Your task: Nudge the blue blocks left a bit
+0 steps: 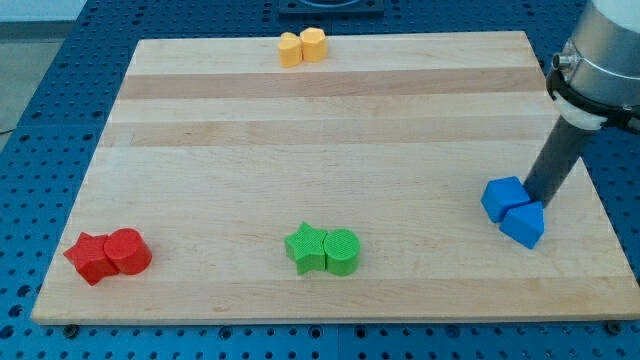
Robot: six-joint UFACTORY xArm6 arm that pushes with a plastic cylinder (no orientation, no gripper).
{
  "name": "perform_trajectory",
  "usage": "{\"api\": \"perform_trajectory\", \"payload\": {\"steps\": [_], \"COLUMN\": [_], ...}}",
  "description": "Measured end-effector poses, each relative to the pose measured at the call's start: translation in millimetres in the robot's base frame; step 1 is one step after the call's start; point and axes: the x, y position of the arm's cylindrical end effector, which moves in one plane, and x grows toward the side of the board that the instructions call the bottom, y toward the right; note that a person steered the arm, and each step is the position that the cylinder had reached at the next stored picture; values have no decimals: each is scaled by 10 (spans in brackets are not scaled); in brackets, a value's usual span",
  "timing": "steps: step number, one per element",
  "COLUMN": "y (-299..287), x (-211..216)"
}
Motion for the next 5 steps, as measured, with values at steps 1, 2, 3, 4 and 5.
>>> {"api": "perform_trajectory", "payload": {"steps": [1, 2, 3, 4, 5], "y": [69, -252, -641, -629, -539], "x": [-434, -631, -383, -88, 15]}}
